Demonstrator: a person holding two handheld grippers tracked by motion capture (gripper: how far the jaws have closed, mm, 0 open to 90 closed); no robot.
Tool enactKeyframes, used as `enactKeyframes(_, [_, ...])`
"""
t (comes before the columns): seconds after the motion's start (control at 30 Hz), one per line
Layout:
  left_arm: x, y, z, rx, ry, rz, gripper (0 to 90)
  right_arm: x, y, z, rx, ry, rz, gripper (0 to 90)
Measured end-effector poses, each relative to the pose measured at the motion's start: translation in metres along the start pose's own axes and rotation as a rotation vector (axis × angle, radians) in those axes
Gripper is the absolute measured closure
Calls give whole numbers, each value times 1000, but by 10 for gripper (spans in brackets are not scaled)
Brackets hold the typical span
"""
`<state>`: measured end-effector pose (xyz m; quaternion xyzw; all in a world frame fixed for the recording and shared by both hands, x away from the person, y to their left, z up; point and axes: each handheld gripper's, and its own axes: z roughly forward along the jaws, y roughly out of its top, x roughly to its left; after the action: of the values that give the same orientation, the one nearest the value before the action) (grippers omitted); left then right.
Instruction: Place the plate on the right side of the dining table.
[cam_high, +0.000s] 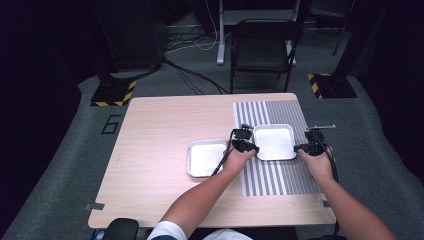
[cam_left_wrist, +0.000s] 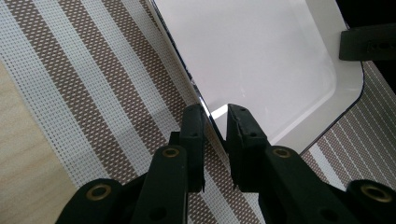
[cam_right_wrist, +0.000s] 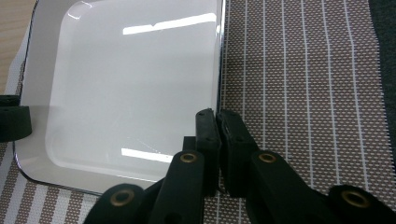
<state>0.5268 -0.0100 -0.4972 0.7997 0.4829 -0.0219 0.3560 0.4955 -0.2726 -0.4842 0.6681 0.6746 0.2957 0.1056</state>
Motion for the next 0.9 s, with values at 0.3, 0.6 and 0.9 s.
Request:
enactKeyframes(0.3, [1,0,0,-4,-1,-9,771,1,2,1,1,-11,-14,869])
enactKeyframes(0.6, [4,1,2,-8,4,-12,770,4,6,3,-4,-18,-14,871])
enactKeyframes(0.9, [3,3,4,-7,1,-8,767,1,4,8,6,-26,-14,864])
